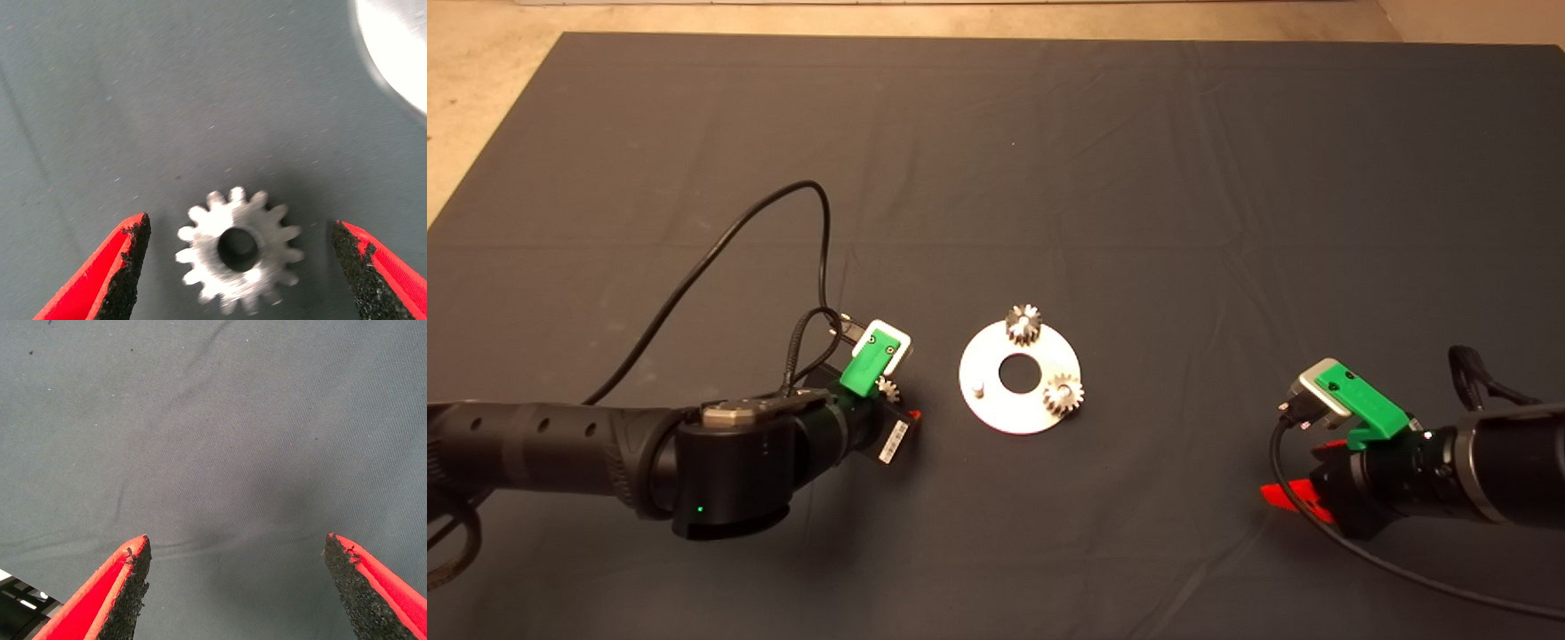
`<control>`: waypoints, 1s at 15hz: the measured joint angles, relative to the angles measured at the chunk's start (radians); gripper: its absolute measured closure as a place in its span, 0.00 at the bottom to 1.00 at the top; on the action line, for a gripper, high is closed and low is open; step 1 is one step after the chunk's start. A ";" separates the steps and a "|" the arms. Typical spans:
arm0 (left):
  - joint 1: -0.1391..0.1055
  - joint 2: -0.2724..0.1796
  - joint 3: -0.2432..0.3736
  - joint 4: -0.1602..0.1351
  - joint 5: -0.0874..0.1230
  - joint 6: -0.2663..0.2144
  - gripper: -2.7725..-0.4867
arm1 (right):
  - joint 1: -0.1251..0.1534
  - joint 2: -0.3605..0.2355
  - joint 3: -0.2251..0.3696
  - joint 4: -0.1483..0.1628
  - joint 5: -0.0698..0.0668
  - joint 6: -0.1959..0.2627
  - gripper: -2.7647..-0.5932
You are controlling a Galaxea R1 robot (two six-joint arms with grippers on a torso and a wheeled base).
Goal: Install three planetary gears onto the carrier pins
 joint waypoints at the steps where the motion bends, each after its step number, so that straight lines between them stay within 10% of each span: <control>1: 0.000 -0.003 0.001 0.000 0.000 0.000 0.37 | 0.000 0.000 0.000 0.000 0.000 0.000 0.39; 15: 0.000 -0.005 0.032 0.000 0.004 0.003 0.54 | -0.006 -0.033 0.000 0.000 0.021 -0.008 0.39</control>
